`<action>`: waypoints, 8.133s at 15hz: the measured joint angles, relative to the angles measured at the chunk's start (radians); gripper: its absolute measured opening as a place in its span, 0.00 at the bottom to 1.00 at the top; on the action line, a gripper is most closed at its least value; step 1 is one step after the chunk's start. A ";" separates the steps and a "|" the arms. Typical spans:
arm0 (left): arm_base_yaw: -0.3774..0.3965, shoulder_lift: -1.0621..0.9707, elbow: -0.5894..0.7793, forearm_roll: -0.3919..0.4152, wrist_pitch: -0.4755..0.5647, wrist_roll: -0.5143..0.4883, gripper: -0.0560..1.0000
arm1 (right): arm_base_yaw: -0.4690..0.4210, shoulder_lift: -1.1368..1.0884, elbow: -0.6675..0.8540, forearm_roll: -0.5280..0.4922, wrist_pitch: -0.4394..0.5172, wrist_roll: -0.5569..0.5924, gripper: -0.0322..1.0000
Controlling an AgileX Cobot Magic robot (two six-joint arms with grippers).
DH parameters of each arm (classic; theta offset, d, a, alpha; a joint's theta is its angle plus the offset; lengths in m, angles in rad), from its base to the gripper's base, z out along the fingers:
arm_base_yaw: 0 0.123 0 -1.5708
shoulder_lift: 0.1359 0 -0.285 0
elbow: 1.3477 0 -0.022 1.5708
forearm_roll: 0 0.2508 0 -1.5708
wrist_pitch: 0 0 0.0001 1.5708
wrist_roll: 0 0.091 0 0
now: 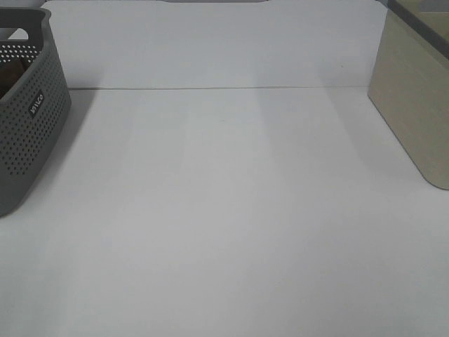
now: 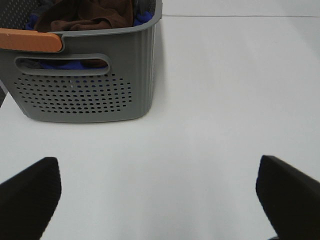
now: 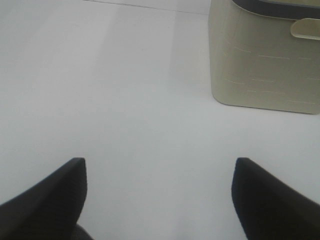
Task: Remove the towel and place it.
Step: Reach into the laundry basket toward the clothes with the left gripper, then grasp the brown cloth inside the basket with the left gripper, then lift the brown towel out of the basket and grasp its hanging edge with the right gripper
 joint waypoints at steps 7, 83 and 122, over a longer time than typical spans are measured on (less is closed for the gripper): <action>0.000 0.000 0.000 0.000 0.000 0.000 0.99 | 0.000 0.000 0.000 0.000 0.000 0.000 0.78; 0.087 2.090 -1.459 0.334 0.157 0.342 0.05 | 0.000 0.000 0.000 0.000 0.000 0.000 0.78; -0.743 1.641 -1.713 0.207 -0.044 0.257 0.05 | 0.040 1.291 -0.299 1.384 -0.242 -1.513 0.78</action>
